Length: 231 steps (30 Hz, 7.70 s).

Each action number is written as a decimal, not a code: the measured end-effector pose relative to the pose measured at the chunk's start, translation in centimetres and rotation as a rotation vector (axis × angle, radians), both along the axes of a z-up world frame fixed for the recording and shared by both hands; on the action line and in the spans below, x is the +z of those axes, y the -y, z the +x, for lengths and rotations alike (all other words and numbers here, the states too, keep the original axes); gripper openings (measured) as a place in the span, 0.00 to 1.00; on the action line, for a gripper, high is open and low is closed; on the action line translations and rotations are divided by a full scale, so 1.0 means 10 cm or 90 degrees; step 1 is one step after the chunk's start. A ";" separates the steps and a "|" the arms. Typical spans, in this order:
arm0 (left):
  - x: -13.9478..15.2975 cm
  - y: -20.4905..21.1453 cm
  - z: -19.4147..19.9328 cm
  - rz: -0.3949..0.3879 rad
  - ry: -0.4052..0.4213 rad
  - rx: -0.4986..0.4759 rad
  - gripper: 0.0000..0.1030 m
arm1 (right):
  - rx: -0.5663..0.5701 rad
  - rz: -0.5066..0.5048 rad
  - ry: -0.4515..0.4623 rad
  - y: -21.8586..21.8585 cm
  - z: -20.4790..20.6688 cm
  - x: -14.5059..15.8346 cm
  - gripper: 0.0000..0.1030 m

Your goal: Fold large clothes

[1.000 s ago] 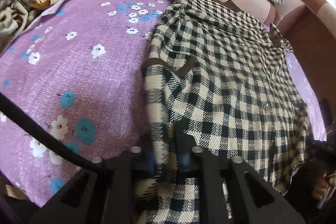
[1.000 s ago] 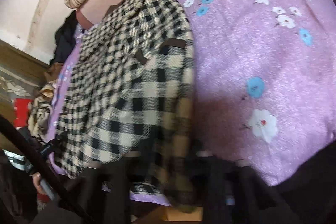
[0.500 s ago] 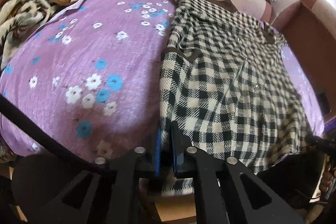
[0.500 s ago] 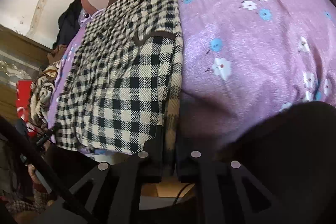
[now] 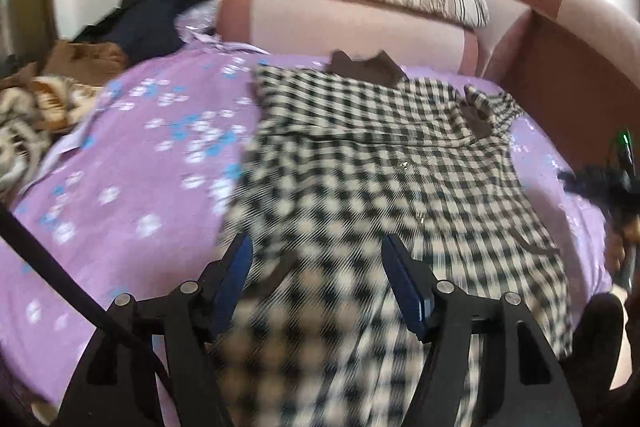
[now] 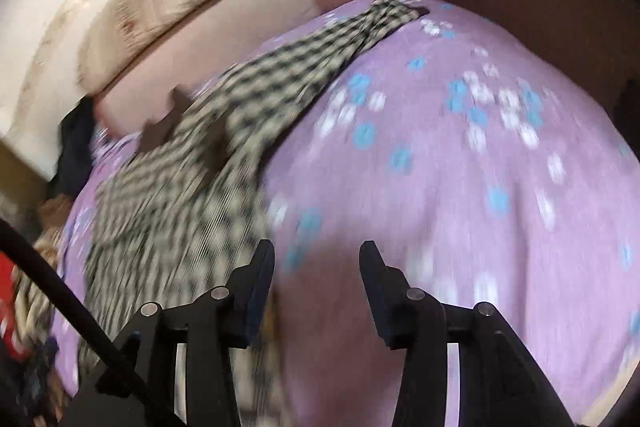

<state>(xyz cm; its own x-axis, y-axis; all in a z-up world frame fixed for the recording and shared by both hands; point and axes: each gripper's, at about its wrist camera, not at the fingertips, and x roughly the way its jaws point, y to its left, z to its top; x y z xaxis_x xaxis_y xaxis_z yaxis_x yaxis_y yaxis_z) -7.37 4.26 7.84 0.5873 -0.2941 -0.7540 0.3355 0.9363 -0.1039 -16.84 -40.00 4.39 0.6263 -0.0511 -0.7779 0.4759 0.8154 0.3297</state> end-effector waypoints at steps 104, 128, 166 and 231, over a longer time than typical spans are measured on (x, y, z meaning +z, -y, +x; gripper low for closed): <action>-0.05 -0.89 0.66 0.021 0.082 0.210 0.87 | 0.065 -0.313 -0.249 -1.00 2.62 -0.25 0.24; -0.26 -0.92 0.81 0.005 0.017 0.214 0.87 | 0.024 -0.299 -0.219 -0.80 2.56 -0.23 0.31; -0.66 -0.84 -0.71 -0.192 -0.213 0.054 0.54 | 0.251 0.422 0.014 -1.72 -0.99 -1.12 0.41; -0.30 -0.56 2.69 -0.341 -0.245 0.225 0.12 | 0.086 0.283 0.109 -0.22 2.31 -0.36 0.15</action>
<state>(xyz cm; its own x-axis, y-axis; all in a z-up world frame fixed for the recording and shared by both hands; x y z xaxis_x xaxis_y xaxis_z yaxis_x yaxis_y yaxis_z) 19.54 9.82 4.79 0.4391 -0.5209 -0.7321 -0.1281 0.7702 -0.6248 6.31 -37.80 0.79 0.7253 0.3528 -0.5911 0.2838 0.6291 0.7237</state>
